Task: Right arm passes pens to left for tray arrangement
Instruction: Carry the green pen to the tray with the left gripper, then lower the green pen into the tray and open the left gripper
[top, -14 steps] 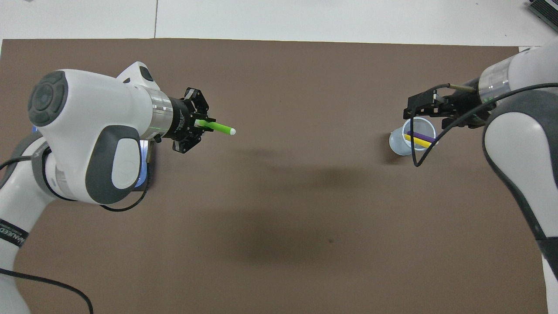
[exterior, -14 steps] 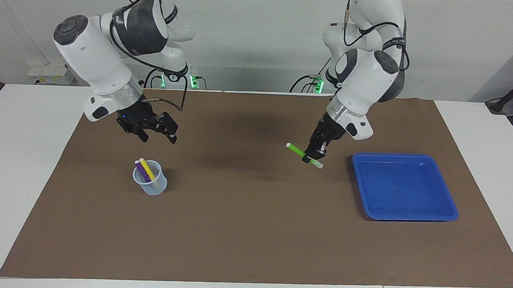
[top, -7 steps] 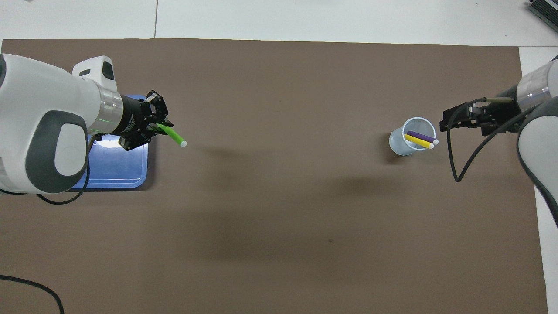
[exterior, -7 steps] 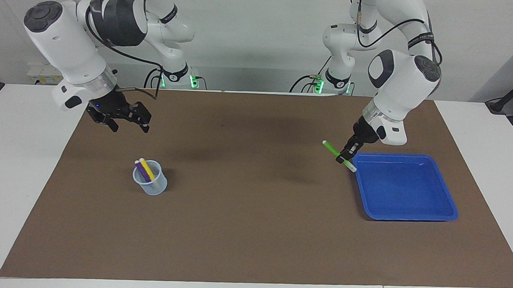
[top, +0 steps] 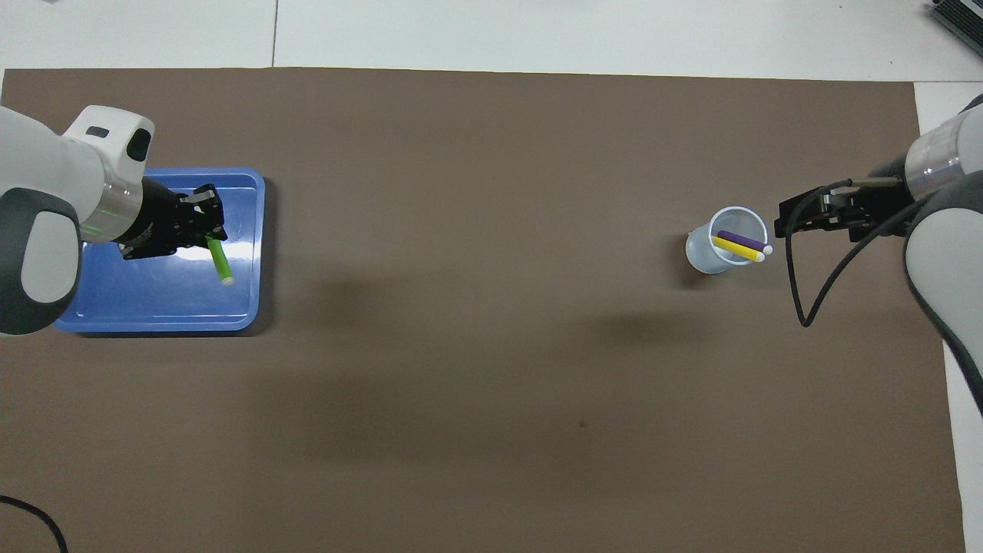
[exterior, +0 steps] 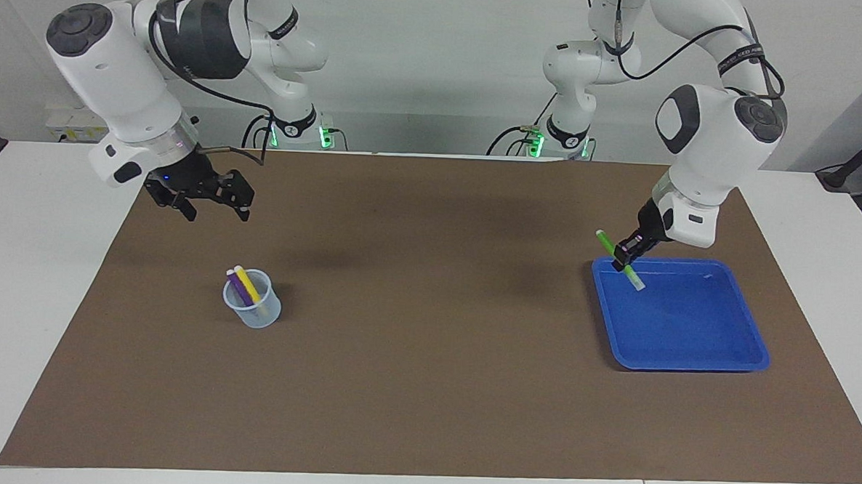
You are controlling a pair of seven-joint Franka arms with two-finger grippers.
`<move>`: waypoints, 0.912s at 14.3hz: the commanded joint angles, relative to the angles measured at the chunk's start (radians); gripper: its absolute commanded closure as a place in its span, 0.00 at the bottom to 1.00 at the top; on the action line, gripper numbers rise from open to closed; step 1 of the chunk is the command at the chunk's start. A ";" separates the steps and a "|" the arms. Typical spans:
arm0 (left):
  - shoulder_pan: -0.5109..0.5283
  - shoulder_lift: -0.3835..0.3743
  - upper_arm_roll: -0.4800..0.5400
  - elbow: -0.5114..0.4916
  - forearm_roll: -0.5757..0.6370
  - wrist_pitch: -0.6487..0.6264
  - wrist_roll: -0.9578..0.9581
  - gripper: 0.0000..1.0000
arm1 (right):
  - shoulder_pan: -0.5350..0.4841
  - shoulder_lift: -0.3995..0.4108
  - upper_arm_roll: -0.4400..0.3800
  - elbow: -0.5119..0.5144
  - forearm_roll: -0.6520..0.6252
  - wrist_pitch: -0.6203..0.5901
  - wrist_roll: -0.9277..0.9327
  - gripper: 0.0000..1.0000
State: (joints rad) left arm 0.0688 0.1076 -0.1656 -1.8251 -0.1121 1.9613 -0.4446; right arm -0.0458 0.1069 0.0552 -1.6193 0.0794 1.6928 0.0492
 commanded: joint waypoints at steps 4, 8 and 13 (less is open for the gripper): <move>0.078 -0.019 0.021 0.000 0.081 -0.038 0.383 1.00 | -0.048 -0.079 0.008 -0.174 -0.013 0.121 -0.075 0.00; 0.080 -0.006 0.044 -0.011 0.176 0.025 0.469 1.00 | -0.063 -0.064 0.006 -0.240 -0.010 0.240 -0.103 0.00; 0.173 0.021 0.066 -0.072 0.215 0.177 0.549 1.00 | -0.114 0.003 0.006 -0.240 0.100 0.300 -0.046 0.00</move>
State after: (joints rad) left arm 0.1953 0.1186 -0.1056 -1.8548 0.0868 2.0619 0.0654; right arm -0.1273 0.0948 0.0506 -1.8491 0.1270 1.9706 -0.0228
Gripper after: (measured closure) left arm 0.815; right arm 0.000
